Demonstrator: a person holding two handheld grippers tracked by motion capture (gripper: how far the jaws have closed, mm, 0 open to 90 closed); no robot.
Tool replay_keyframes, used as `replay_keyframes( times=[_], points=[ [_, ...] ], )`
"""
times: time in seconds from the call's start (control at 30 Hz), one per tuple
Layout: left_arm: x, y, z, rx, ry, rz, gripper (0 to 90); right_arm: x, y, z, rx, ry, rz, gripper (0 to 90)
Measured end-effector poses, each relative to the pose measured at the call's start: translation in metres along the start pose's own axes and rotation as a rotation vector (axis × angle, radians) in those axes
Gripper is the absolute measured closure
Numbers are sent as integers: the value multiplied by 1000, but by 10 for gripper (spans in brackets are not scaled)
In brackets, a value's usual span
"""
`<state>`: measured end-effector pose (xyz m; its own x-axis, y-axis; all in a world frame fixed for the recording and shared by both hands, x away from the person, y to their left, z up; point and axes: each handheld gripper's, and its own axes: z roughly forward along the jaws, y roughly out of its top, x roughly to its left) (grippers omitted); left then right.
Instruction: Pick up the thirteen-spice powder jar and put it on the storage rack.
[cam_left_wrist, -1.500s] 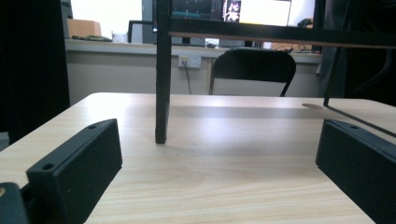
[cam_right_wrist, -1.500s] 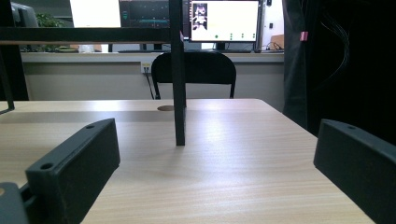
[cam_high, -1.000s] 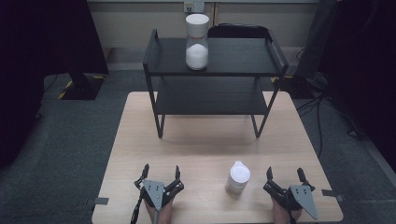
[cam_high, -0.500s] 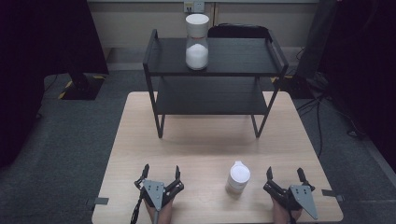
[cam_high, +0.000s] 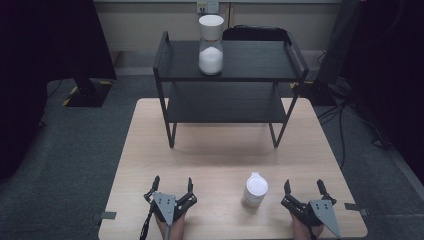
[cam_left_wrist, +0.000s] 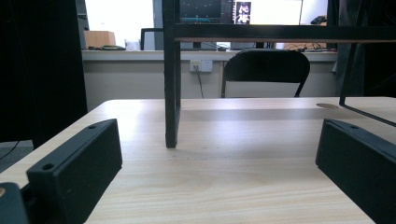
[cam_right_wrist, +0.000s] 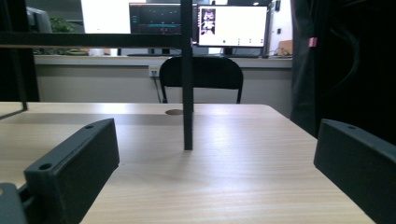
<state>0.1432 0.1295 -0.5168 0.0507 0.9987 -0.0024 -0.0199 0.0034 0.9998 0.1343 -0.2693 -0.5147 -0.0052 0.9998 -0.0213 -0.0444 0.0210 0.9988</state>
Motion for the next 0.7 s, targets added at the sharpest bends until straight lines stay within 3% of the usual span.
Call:
replay_keyframes(
  times=[0.13,0.3,0.47,0.7],
  points=[
    [0,0,0,0,0,0,0,-3,21,0,6,49,48,0],
    [0,0,0,0,0,0,0,2,50,-1,-29,146,27,0],
    [-1,0,0,0,5,0,0,8,65,-2,-52,222,50,0],
    [-1,0,0,0,5,0,0,26,75,-5,-68,290,30,0]
  ],
)
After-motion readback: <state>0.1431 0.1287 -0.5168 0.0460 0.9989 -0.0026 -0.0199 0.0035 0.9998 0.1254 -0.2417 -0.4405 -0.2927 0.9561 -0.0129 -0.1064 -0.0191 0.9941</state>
